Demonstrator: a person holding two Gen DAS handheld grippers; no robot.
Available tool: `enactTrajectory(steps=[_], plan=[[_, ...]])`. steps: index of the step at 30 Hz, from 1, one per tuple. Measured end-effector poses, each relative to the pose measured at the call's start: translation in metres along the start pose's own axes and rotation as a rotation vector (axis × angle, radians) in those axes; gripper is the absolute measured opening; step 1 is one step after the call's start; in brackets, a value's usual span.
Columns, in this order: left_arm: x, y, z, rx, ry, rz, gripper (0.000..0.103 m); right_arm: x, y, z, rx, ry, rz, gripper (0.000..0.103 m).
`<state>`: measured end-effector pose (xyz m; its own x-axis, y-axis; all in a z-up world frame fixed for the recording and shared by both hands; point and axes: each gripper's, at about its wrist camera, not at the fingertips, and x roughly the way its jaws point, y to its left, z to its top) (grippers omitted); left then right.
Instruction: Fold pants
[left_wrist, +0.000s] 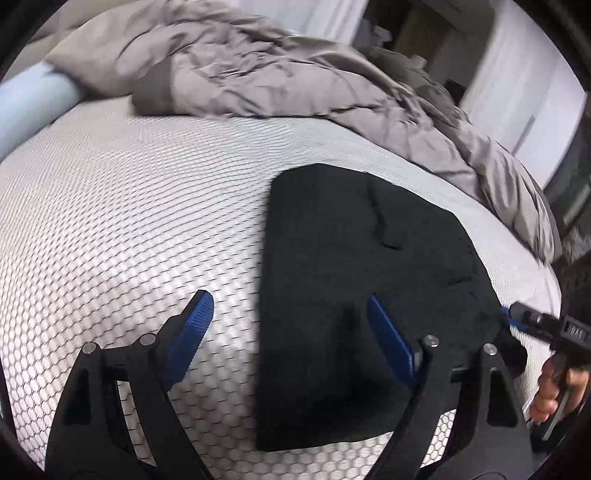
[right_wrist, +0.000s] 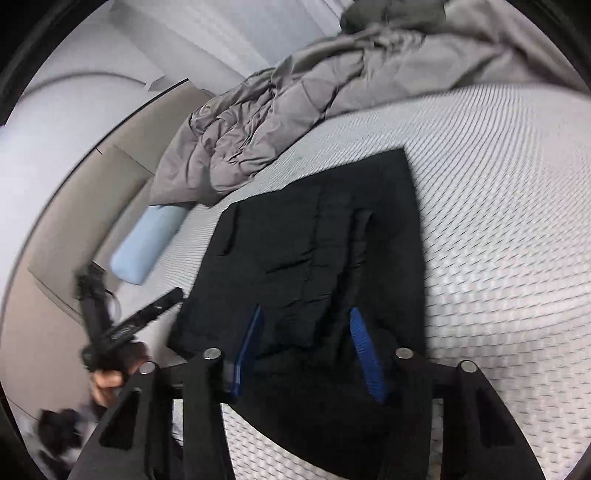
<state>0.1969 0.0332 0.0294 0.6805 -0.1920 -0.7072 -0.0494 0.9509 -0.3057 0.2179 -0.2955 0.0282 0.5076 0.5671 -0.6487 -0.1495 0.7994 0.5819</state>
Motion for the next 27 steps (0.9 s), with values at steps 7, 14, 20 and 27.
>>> enactTrajectory(steps=[7,14,20,27], plan=[[0.006,0.020,-0.005,0.028,-0.003,0.048,0.083,0.029,-0.012,0.007,0.072,0.073,0.038,0.049],[0.001,0.024,-0.004,-0.013,-0.009,0.047,0.083,-0.007,0.038,0.005,-0.163,-0.062,-0.027,0.007],[0.000,0.010,-0.006,0.050,-0.017,0.084,0.083,0.013,0.011,-0.006,-0.149,0.054,-0.254,0.014],[0.003,0.003,-0.010,0.088,-0.006,0.088,0.083,-0.008,-0.004,0.001,-0.050,-0.009,-0.132,0.057]])
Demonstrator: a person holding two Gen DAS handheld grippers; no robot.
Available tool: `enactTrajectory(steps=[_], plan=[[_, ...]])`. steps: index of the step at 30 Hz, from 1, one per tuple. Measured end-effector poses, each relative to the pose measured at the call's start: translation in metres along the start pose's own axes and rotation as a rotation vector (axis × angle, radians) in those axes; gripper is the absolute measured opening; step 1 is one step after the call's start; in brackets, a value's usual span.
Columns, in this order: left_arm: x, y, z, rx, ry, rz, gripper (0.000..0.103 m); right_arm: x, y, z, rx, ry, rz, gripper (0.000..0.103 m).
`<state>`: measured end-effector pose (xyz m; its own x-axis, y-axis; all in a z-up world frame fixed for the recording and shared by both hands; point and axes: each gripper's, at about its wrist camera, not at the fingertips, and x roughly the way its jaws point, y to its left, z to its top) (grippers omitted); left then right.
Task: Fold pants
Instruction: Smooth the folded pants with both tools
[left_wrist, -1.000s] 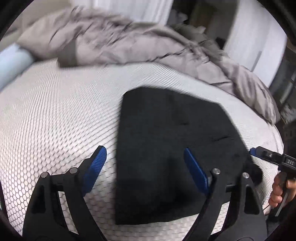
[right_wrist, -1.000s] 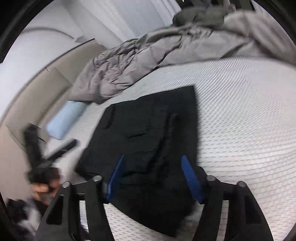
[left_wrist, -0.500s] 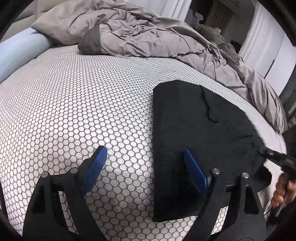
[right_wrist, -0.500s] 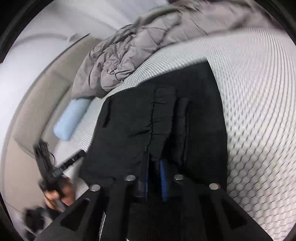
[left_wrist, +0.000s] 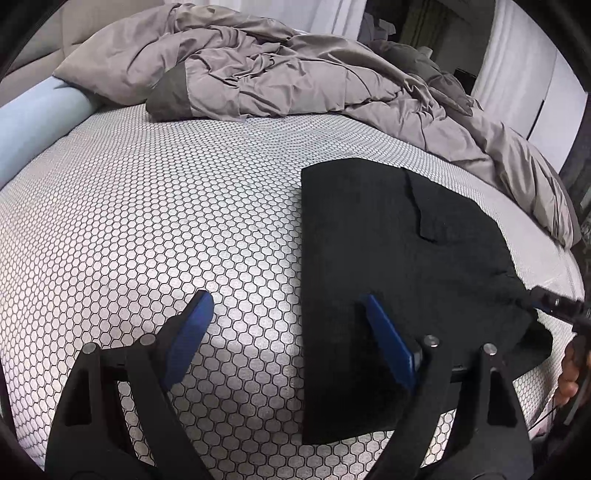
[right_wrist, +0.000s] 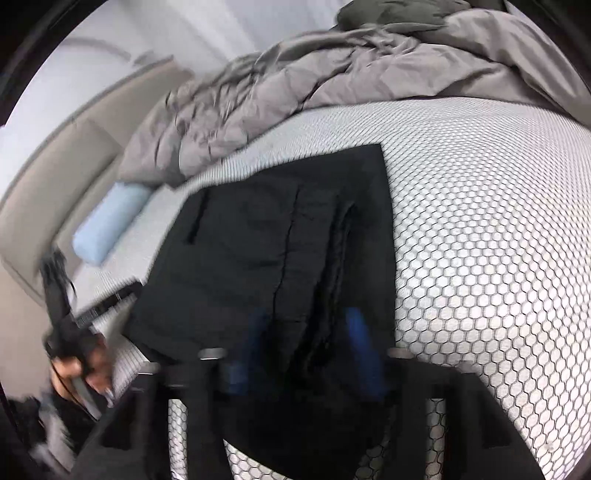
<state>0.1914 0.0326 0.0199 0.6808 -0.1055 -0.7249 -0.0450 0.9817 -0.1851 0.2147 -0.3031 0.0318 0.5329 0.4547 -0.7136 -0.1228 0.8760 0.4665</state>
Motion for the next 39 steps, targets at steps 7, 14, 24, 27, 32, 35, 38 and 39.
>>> enactTrajectory(steps=[7,14,24,27,32,35,38,39], plan=[[0.002,-0.005,-0.001,0.013,0.004,-0.002,0.083,0.040,-0.029,0.008,0.152,0.080,0.183,0.055],[-0.001,-0.003,0.001,0.007,0.000,-0.005,0.083,0.010,0.010,0.012,0.029,-0.010,0.180,0.017],[-0.004,-0.002,0.001,0.012,-0.006,-0.012,0.083,0.014,-0.001,-0.020,0.039,0.099,0.070,0.021],[-0.009,-0.009,0.002,0.038,-0.032,-0.022,0.083,-0.002,0.002,-0.015,0.023,0.053,0.040,0.034],[-0.013,-0.052,-0.006,0.212,-0.079,-0.102,0.083,-0.032,0.038,-0.013,-0.137,-0.140,-0.028,0.034],[-0.001,-0.088,-0.019,0.359,0.003,-0.258,0.083,-0.006,0.069,-0.020,-0.260,-0.085,-0.032,0.034],[0.014,-0.112,-0.035,0.511,0.054,-0.231,0.084,0.035,0.093,-0.030,-0.378,0.016,-0.043,0.035],[0.017,-0.115,-0.040,0.552,0.061,-0.217,0.084,0.049,0.098,-0.033,-0.405,0.043,-0.073,0.035]])
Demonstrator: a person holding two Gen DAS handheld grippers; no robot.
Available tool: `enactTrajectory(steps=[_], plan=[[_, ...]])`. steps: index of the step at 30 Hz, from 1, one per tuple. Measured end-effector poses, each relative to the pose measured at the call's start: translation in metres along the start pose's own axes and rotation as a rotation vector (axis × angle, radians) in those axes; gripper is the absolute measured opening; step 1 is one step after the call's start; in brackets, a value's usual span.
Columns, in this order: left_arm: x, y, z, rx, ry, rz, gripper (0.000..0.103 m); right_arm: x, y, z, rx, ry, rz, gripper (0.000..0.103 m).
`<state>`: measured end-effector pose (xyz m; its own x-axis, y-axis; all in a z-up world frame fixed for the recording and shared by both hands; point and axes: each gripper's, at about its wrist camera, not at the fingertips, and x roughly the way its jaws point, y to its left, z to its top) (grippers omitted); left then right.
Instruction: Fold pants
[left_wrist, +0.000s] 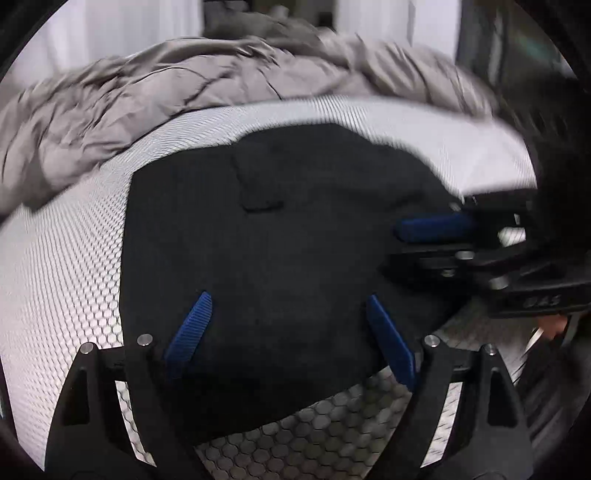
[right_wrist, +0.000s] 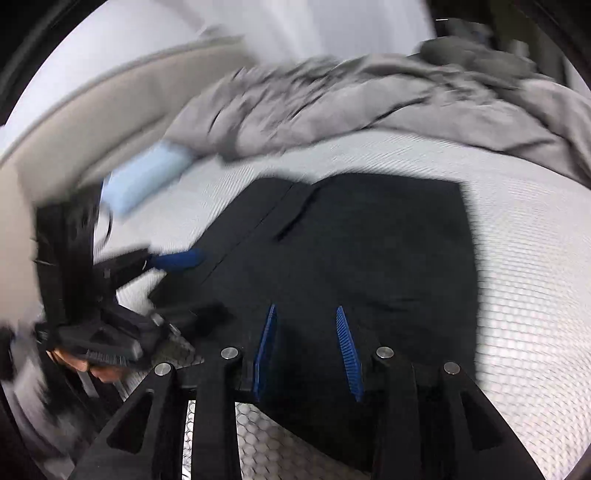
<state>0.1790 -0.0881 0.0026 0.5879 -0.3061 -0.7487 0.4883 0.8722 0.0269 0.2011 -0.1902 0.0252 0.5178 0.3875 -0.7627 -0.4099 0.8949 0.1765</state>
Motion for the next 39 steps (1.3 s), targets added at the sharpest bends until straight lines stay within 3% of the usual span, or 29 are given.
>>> enactTrajectory(steps=[2,4,10,12,14,16,19,22,26,28,32,36,39], plan=[[0.004,0.000,-0.006,0.026,0.022,0.008,0.084,0.018,0.008,-0.006,-0.100,0.059,-0.090,0.034],[-0.001,0.007,-0.010,0.015,0.017,0.007,0.085,0.013,0.009,-0.011,-0.165,0.060,-0.194,0.034],[-0.022,0.023,-0.017,-0.045,-0.004,-0.012,0.084,-0.012,-0.005,-0.009,-0.089,0.031,-0.133,0.038],[-0.032,0.029,-0.007,-0.069,-0.060,-0.050,0.084,-0.013,-0.003,-0.001,-0.046,-0.015,-0.081,0.040],[-0.027,0.030,0.006,-0.064,-0.058,-0.049,0.082,-0.004,-0.001,0.011,-0.017,-0.043,-0.043,0.044],[-0.007,0.031,0.012,-0.058,-0.005,-0.066,0.067,0.018,0.001,0.024,-0.022,-0.023,-0.067,0.046],[0.002,0.036,0.011,-0.046,-0.006,-0.060,0.057,0.044,-0.004,0.030,-0.043,0.047,-0.098,0.046],[-0.009,0.044,0.003,-0.061,-0.010,-0.060,0.048,0.035,-0.012,0.027,-0.080,0.052,-0.239,0.045],[-0.013,0.057,-0.003,-0.104,0.000,-0.049,0.048,0.020,-0.032,0.020,-0.024,0.039,-0.159,0.043],[-0.023,0.058,0.001,-0.122,-0.018,-0.048,0.042,0.015,-0.027,0.023,-0.018,0.026,-0.159,0.044],[-0.023,0.053,0.024,-0.088,-0.059,-0.029,0.043,0.018,-0.015,0.036,0.028,0.001,-0.057,0.044],[0.018,0.058,0.034,-0.083,0.017,-0.039,0.043,0.050,-0.008,0.050,0.024,0.051,-0.117,0.044],[0.019,0.066,0.033,-0.097,0.016,-0.059,0.042,0.054,-0.017,0.045,0.016,0.093,-0.205,0.043]])
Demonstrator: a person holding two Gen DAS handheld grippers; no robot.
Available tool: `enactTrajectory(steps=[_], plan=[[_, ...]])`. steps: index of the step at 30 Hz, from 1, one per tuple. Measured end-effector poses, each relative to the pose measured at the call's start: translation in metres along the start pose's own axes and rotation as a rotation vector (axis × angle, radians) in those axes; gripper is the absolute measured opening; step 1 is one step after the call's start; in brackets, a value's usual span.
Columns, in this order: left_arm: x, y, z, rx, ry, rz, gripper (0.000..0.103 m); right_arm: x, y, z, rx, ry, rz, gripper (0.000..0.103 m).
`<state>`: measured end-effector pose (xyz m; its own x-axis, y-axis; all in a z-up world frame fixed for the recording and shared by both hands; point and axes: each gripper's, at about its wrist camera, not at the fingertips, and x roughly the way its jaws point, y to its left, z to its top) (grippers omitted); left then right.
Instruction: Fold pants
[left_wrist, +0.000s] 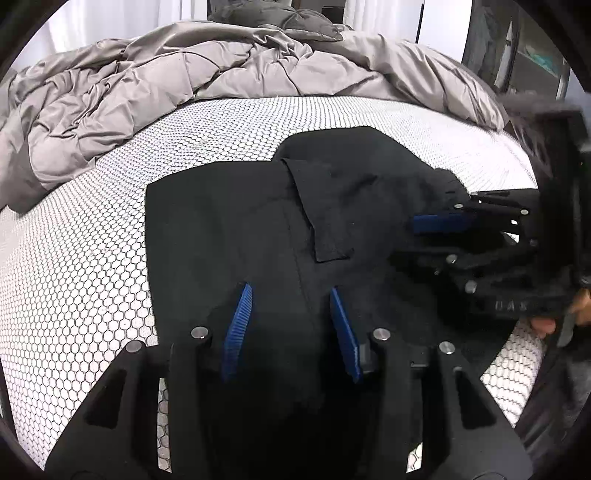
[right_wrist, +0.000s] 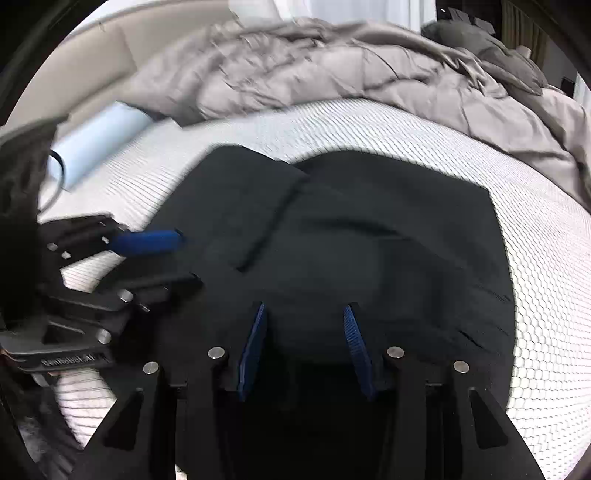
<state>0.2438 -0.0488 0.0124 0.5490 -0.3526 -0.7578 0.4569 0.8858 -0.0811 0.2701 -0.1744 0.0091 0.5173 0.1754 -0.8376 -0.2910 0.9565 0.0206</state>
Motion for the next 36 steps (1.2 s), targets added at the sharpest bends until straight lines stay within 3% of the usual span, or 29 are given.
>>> enactTrajectory(steps=[2,7,11,15,19,21,23,26,30,33,36], plan=[[-0.002,0.003,-0.001,0.001,0.000,0.022,0.042,-0.008,-0.010,-0.005,0.011,0.006,-0.046,0.042],[-0.016,0.005,-0.001,-0.043,-0.014,0.038,0.042,-0.018,-0.012,-0.010,0.009,-0.013,-0.031,0.041],[-0.024,0.008,0.020,-0.093,-0.072,0.030,0.042,-0.022,-0.003,0.002,0.031,-0.046,0.055,0.042],[0.018,0.019,0.033,-0.080,0.034,0.049,0.042,0.006,0.006,0.021,0.031,-0.001,0.049,0.042],[0.020,0.029,0.027,-0.039,0.038,0.000,0.042,0.016,0.004,0.018,-0.029,0.048,-0.023,0.042],[0.015,0.036,0.024,-0.048,0.042,0.042,0.041,0.008,-0.010,0.011,-0.025,0.060,-0.115,0.041],[0.012,0.042,0.019,-0.077,0.040,0.041,0.041,0.000,-0.023,0.004,0.006,0.043,-0.052,0.040],[0.001,0.041,0.021,-0.096,0.028,0.076,0.041,-0.005,-0.018,0.005,0.008,0.030,-0.058,0.041],[-0.008,0.046,0.043,-0.129,-0.047,0.095,0.041,-0.009,-0.002,0.021,0.002,-0.008,-0.025,0.042],[0.019,0.057,0.061,-0.201,-0.009,0.087,0.041,0.004,0.003,0.041,0.037,-0.028,-0.026,0.042],[0.049,0.064,0.060,-0.223,0.068,0.128,0.042,0.030,-0.001,0.047,0.072,0.035,-0.008,0.044]])
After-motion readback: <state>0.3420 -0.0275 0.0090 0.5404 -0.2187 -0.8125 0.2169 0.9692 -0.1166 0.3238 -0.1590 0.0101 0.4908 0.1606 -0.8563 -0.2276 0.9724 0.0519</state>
